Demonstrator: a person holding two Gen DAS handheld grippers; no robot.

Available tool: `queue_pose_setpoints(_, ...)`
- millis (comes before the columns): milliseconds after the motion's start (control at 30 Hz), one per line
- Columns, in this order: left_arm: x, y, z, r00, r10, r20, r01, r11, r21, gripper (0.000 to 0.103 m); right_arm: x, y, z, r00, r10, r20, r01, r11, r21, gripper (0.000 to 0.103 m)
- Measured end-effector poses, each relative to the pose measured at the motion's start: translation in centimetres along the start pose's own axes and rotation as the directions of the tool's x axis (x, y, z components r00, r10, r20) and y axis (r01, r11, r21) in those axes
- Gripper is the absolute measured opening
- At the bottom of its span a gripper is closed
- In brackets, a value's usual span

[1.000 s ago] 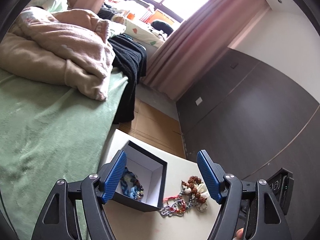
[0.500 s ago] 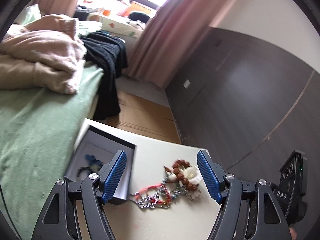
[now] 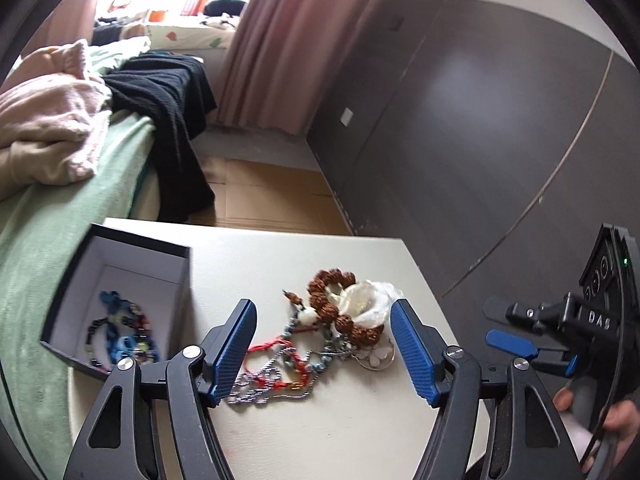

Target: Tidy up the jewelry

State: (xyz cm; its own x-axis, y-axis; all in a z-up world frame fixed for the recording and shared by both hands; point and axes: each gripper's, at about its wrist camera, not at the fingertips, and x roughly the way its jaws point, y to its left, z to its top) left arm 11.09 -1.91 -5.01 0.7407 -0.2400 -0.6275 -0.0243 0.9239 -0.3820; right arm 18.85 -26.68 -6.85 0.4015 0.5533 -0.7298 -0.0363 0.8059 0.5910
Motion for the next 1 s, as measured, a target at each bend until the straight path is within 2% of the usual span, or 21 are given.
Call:
queue_pose_setpoints(367,5.7,-1.5,0.1,0.995,-0.004,-0.104,0.001,1.0,-0.022,0.049,1.1,-2.4,1.6,1.0,-0.01,-0.015,0.011,0.996,0.085,0.074)
queue_pose_setpoints(633,8.9,-1.7,-0.1,0.988,-0.001,-0.154,-0.006,0.999,-0.049,0.046,2.1,-3.5,2.0,0.999,-0.019,-0.036,0.023,0.991,0.129,0.074)
queue_pose_setpoints(733,10.1,-1.5,-0.5,0.982,0.017,-0.186,-0.03,0.997,-0.069,0.037,2.2,-3.8,2.0,0.999,-0.016,-0.036,0.021,0.99,0.138,0.074)
queue_pose_setpoints(867,11.2,-1.5,-0.9,0.979,0.018,-0.204,-0.036,0.996,-0.087,0.037,2.3,-4.0,2.1,0.999,-0.017,-0.037,0.022,0.99,0.142,0.074)
queue_pose_setpoints(1000,11.6,-1.3,-1.0,0.979,-0.01,-0.203,-0.01,0.995,-0.099,0.037,2.6,-3.8,2.1,0.999,-0.019,-0.038,0.024,0.991,0.13,0.074)
